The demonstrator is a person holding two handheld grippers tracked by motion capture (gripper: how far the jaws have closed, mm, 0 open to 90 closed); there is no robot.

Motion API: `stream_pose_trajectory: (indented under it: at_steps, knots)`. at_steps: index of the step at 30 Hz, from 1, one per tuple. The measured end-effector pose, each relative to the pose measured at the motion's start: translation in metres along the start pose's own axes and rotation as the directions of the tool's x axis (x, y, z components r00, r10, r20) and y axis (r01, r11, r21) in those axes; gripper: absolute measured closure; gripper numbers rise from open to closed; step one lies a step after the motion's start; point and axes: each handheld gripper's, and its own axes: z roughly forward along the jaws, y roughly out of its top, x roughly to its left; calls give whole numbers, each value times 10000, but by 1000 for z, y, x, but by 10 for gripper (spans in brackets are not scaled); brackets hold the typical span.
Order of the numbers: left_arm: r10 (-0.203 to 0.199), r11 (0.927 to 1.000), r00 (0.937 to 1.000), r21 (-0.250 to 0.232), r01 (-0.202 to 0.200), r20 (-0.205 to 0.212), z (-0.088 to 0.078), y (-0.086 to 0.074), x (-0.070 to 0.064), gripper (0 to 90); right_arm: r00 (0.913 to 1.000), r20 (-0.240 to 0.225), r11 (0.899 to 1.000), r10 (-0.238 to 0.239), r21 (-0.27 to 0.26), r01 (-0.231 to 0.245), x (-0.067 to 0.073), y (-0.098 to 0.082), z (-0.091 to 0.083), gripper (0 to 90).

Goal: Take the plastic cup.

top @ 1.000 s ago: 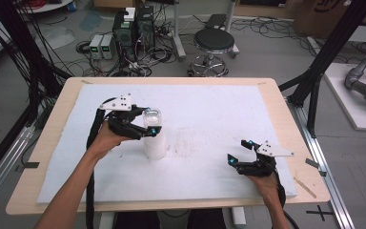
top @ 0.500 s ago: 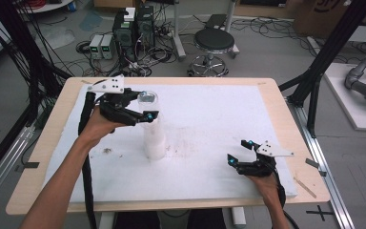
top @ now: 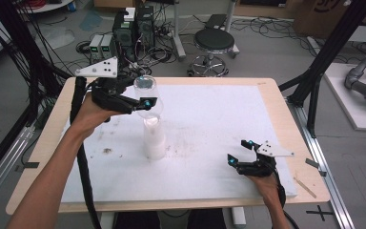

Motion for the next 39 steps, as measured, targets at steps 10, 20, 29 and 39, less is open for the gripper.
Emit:
stream_pose_trajectory:
  at_steps: [10,20,29,39]
  knots:
    - [-137,9998,9996,-150,140,242,-19,-14,-26,358,10000,58,10000,-4,-24,4,1,0,-1,153]
    - [-131,9993,9976,-330,154,679,-26,-45,-62,357,10000,31,9999,84,-74,-83,-1,0,-1,153]
    - [-215,9993,9946,-290,245,1012,-17,-73,-84,357,10000,15,10000,75,4,-75,0,0,0,153]
    - [-657,9965,9918,-445,709,1095,-9,-108,-91,357,10000,-2,9999,46,-106,-46,-1,-1,-1,153]
